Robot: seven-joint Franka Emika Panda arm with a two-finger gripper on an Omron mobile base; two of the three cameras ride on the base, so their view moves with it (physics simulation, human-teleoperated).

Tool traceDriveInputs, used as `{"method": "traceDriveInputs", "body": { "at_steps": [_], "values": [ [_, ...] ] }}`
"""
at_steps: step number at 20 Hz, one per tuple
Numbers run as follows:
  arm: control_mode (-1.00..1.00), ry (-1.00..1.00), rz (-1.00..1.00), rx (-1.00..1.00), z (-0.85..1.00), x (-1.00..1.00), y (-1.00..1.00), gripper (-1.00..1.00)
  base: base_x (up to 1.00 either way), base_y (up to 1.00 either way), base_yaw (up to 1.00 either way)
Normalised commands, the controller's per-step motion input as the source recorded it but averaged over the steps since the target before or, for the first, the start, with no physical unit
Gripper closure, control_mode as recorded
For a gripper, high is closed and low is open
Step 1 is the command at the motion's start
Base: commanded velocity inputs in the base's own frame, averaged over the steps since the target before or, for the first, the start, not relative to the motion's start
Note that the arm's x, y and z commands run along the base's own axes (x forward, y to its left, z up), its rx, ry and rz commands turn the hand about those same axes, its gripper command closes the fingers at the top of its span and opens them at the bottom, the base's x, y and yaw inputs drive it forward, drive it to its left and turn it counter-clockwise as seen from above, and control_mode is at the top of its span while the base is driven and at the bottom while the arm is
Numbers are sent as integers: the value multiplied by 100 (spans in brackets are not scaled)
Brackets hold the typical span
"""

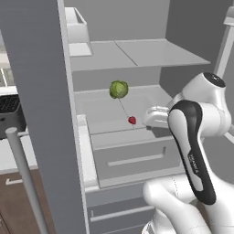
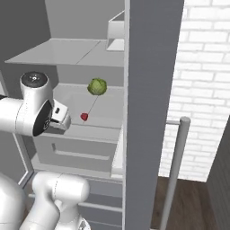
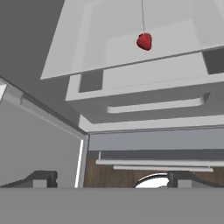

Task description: Take the strawberry from the fridge and place it on top of the pancake, located on the dining counter.

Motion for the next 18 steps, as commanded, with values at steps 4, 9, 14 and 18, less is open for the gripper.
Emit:
{"method": "traceDriveInputs", "body": {
  "at_steps": [4,9,14,18],
  "values": [
    [-100,4,1,-1,-3,20,0,-100,19,0,6],
    [-100,-5,3,-3,-21,58,-15,-100,0,0,0],
    [-100,-6,-1,-15,-29,41,-17,-100,0,0,0],
    [-100,1,-19,-11,-21,43,0,-100,0,0,0]
  ]
}}
